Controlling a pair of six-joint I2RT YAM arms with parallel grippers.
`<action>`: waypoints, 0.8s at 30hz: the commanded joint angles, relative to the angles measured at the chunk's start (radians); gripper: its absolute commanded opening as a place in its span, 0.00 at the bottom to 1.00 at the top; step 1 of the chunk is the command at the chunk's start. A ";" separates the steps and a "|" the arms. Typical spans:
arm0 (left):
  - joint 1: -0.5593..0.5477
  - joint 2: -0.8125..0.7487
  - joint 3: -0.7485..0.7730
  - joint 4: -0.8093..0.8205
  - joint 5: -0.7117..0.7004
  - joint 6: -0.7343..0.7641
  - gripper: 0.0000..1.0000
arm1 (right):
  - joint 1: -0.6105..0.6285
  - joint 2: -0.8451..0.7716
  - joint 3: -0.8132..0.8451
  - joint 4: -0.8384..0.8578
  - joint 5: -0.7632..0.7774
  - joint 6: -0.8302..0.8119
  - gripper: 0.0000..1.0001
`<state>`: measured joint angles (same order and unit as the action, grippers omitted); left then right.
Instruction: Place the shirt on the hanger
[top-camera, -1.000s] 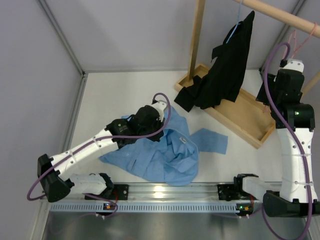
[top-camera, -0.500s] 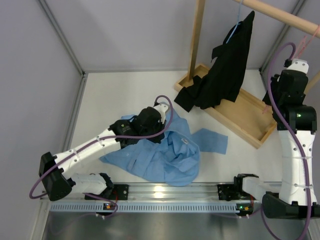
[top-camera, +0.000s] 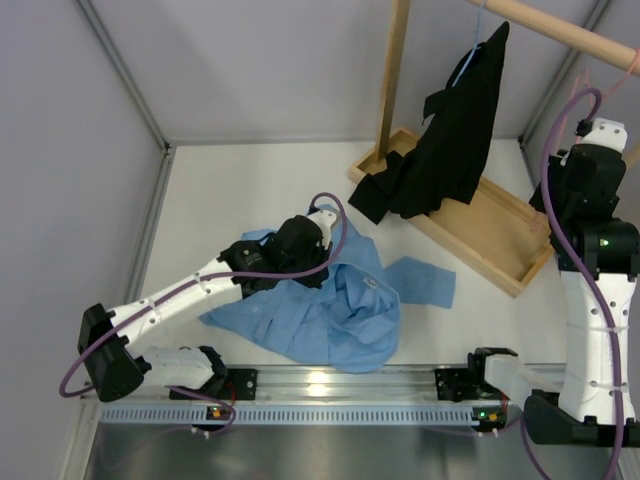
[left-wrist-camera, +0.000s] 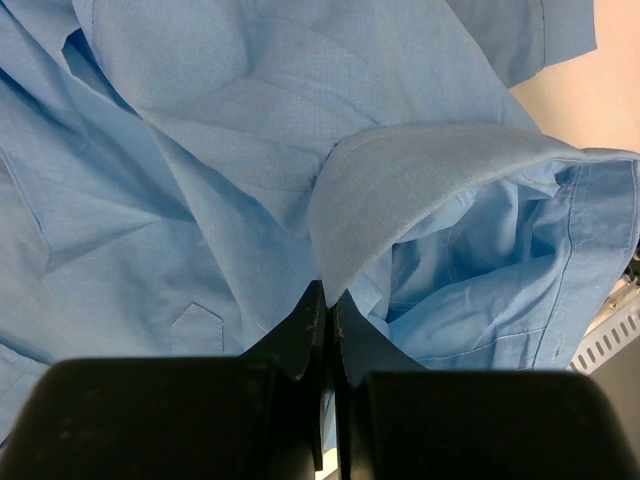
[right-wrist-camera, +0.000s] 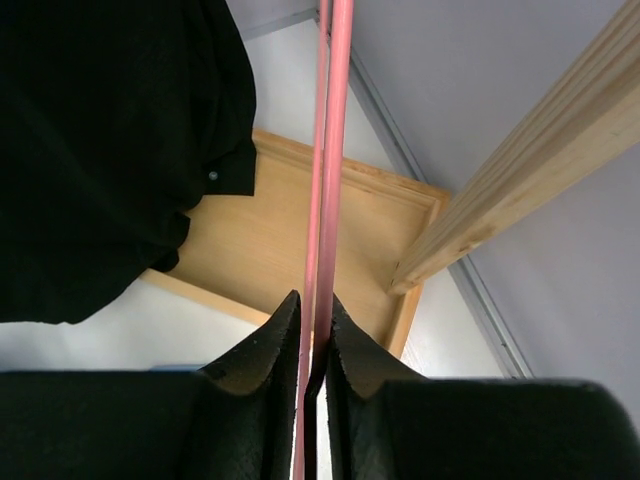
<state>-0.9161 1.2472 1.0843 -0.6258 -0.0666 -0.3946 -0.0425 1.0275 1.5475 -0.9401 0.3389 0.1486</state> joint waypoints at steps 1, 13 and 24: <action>0.002 -0.008 -0.004 0.055 0.016 -0.006 0.00 | -0.016 -0.014 0.029 0.057 -0.005 -0.012 0.12; 0.002 0.004 -0.011 0.061 0.016 -0.007 0.00 | -0.016 -0.041 0.019 0.069 -0.021 -0.023 0.00; 0.002 0.000 -0.017 0.064 0.002 -0.012 0.00 | -0.016 -0.063 0.037 0.095 -0.095 -0.044 0.00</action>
<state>-0.9161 1.2526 1.0744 -0.6140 -0.0639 -0.3950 -0.0444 0.9844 1.5467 -0.9176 0.2924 0.1299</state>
